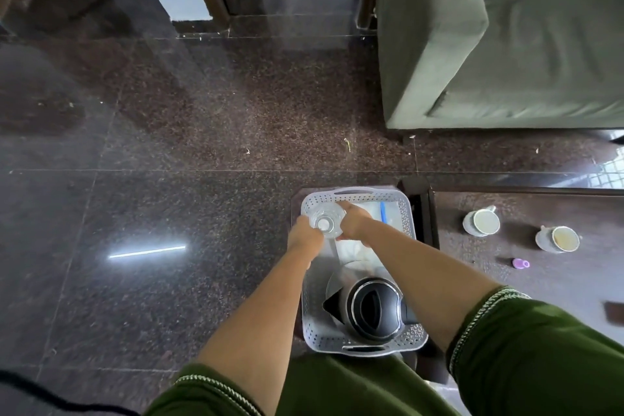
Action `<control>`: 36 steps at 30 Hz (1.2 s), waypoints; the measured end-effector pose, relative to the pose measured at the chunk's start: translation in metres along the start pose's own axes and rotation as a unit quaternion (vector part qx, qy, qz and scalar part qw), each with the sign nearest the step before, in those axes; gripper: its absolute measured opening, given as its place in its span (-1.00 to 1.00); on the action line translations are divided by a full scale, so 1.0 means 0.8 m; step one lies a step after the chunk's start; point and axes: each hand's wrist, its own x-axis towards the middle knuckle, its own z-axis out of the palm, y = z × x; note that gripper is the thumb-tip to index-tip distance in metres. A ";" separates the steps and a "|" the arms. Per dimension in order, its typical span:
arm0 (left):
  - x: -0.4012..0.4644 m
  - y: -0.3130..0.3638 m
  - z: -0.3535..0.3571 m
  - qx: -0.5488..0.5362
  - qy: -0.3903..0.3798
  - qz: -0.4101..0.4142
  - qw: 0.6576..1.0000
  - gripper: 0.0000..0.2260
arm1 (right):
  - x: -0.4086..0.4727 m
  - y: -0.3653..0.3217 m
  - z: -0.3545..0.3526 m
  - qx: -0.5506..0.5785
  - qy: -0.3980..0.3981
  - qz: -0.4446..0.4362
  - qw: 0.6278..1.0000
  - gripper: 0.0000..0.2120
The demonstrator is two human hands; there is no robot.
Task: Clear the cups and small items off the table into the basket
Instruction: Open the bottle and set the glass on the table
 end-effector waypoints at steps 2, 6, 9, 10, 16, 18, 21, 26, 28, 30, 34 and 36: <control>-0.007 -0.001 -0.005 0.003 0.007 0.013 1.000 -0.68 | -0.009 0.001 -0.002 -0.002 -0.006 -0.004 1.000 -0.22; -0.025 0.004 -0.018 0.034 0.010 0.082 0.996 -0.78 | -0.029 0.007 -0.008 0.024 0.014 0.003 1.000 -0.18; -0.031 0.029 -0.025 0.046 0.008 0.126 0.991 -0.82 | -0.038 0.015 -0.028 0.098 0.041 0.004 0.994 -0.20; -0.033 0.039 -0.025 0.053 0.011 0.137 0.989 -0.79 | -0.044 0.018 -0.037 0.140 0.042 -0.001 0.989 -0.26; -0.082 0.099 0.013 0.097 -0.007 0.218 0.971 -0.82 | -0.104 0.068 -0.087 0.271 0.094 0.011 0.958 -0.46; -0.105 0.119 0.031 0.147 0.005 0.262 0.954 -0.82 | -0.124 0.092 -0.101 0.289 0.127 0.018 0.949 -0.51; -0.136 0.149 0.062 0.177 -0.010 0.291 0.940 -0.87 | -0.155 0.131 -0.119 0.240 0.183 0.043 0.953 -0.41; -0.179 0.185 0.130 0.208 -0.062 0.319 0.923 -0.87 | -0.205 0.205 -0.146 0.244 0.233 0.089 0.937 -0.50; -0.198 0.196 0.159 0.228 -0.072 0.330 0.913 -0.85 | -0.221 0.239 -0.154 0.221 0.259 0.094 0.936 -0.49; -0.223 0.208 0.189 0.247 -0.077 0.339 0.904 -0.82 | -0.237 0.274 -0.161 0.227 0.267 0.103 0.931 -0.47; -0.272 0.226 0.248 0.263 -0.089 0.358 0.892 -0.84 | -0.272 0.343 -0.177 0.208 0.285 0.105 0.930 -0.52; -0.291 0.222 0.279 0.274 -0.086 0.348 0.893 -0.89 | -0.288 0.377 -0.173 0.191 0.290 0.111 0.931 -0.52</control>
